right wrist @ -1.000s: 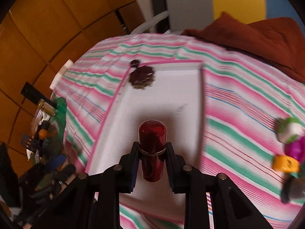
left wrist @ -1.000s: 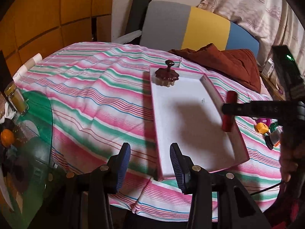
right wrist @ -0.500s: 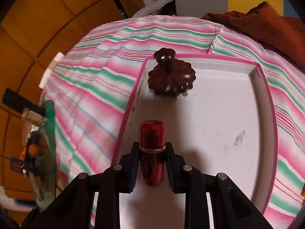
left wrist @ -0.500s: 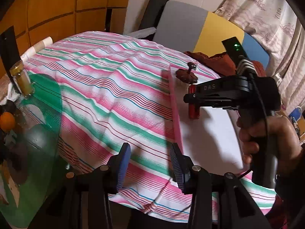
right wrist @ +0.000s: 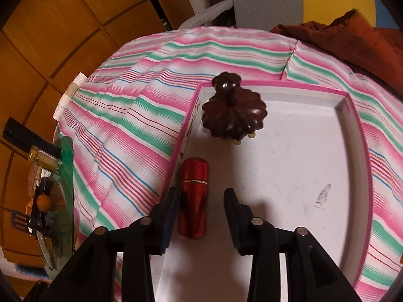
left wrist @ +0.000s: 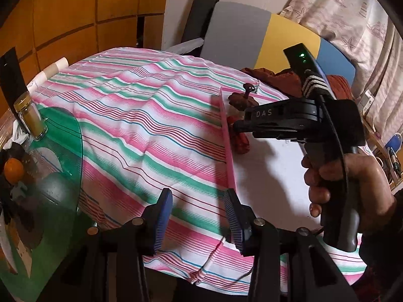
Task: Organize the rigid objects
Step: 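Lower the red cylinder onto the tray beside the knob and open the right tool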
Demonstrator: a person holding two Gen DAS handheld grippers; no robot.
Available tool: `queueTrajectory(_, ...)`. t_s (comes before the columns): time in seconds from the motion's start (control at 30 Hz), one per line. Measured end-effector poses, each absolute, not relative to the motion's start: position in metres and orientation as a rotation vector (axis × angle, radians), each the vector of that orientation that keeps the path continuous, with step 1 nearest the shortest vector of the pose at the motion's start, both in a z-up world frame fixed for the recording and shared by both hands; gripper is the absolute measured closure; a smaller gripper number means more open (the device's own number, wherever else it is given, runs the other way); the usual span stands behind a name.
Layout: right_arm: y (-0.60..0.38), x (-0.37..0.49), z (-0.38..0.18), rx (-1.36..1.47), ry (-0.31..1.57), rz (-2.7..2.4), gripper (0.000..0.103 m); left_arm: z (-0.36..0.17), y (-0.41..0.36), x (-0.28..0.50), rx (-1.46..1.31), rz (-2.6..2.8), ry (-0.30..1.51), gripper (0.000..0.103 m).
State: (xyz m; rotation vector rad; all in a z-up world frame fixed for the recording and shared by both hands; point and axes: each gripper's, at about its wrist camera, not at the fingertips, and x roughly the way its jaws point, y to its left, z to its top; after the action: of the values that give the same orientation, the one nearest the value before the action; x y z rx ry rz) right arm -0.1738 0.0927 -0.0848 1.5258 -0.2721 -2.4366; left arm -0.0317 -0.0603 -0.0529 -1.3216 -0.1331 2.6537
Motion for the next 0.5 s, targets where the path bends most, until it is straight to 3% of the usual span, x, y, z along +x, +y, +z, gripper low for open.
queueTrajectory(0.37, 0.112, -0.138, -0.064, 1.422, -0.241, -2.51, 0.061, -0.048, -0.045, -0.026, -1.3, 2.632, -0.089, 0.06)
queueTrajectory(0.5, 0.124, -0.12, -0.057, 1.384, -0.191, -2.57, 0.054, -0.046, -0.04, -0.024, -1.291, 2.628, -0.067, 0.06)
